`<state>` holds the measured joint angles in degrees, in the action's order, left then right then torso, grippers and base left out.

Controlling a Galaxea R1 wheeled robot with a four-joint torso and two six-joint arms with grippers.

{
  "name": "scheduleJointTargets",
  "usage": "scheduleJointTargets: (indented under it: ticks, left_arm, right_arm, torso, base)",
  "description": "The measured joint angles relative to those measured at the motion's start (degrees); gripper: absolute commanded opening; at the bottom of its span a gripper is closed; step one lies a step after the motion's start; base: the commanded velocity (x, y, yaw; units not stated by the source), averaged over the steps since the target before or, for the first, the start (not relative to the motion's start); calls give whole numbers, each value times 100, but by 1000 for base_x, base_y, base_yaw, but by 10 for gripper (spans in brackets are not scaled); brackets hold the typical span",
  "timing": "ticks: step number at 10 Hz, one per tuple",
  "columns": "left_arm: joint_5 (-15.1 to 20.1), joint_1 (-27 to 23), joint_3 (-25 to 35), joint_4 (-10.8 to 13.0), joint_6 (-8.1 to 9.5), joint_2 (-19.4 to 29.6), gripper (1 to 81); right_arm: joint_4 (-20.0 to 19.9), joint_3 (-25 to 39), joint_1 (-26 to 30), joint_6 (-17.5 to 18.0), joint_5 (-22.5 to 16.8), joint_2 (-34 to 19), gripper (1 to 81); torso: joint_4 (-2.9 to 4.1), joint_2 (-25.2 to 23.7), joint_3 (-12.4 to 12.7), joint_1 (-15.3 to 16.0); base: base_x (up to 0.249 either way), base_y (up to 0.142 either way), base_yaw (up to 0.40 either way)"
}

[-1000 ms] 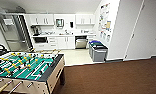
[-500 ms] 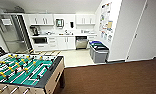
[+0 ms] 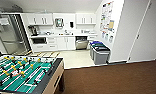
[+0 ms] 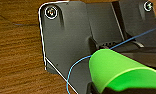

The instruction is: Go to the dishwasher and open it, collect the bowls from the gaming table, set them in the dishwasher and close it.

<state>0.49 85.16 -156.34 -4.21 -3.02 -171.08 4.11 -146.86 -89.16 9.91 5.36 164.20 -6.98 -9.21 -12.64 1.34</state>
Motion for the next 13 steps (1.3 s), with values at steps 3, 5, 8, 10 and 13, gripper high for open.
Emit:
scheduleJointTargets:
  ticks: [3,5,8,10,13]
  left_arm:
    - [17,54,2,79,0,-48,10]
    - [11,50,2,83,0,-17,10]
    - [-7,30,-9,85,-2,-6,10]
    - [-13,26,2,85,0,-26,10]
    - [-9,30,2,88,0,-15,10]
  right_arm:
    - [-1,-16,-6,0,-40,-16,10]
    - [-1,-16,13,0,-30,2,10]
    - [0,-16,13,1,-40,74,10]
    - [0,-17,11,1,-40,61,10]
    - [0,-17,11,1,-40,61,10]
  torso:
    - [0,-2,2,-5]
    - [0,-2,2,-5]
    - [0,-2,2,-6]
    - [0,-2,2,-5]
    - [0,-2,2,-5]
  base:
    - [167,0,0]
    - [167,-63,0]
    - [167,-74,0]
    - [168,-74,0]
    - [167,-50,0]
